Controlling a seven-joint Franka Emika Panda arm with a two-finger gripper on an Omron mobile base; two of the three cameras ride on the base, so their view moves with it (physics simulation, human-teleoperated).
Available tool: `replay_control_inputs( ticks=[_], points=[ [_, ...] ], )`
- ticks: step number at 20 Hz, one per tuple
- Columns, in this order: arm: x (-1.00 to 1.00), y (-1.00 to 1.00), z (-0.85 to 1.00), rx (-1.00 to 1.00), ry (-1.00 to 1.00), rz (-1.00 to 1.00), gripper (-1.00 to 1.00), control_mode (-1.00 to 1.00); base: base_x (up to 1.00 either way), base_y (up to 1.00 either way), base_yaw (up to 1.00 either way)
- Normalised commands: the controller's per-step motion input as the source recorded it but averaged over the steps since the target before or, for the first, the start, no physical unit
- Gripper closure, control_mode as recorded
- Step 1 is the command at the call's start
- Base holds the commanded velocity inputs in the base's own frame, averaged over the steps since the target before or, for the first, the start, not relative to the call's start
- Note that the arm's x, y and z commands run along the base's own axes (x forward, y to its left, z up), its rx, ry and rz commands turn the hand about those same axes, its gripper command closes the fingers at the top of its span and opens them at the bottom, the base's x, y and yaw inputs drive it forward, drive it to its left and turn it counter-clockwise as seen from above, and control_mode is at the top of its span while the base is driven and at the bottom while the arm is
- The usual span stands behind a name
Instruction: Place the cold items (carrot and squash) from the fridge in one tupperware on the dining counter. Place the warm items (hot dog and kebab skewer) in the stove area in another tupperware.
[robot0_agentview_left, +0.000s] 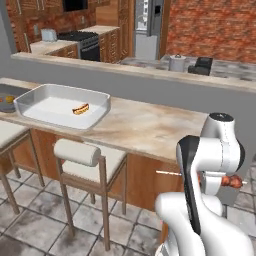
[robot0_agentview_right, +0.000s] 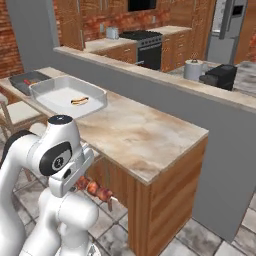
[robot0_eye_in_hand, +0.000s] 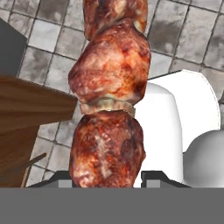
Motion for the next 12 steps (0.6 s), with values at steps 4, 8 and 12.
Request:
replay_control_inputs(
  ticks=[4, 8, 12],
  points=[
    [0.00, 0.00, 0.00, 0.00, 0.00, 0.00, 1.00, 1.00, 0.00, 1.00, -0.28],
    [0.00, 0.00, 0.00, 0.00, 0.00, 0.00, 1.00, 1.00, 0.00, 1.00, -0.27],
    [0.00, 0.00, 0.00, 0.00, 0.00, 0.00, 1.00, 1.00, 0.08, 1.00, -0.25]
  ],
)
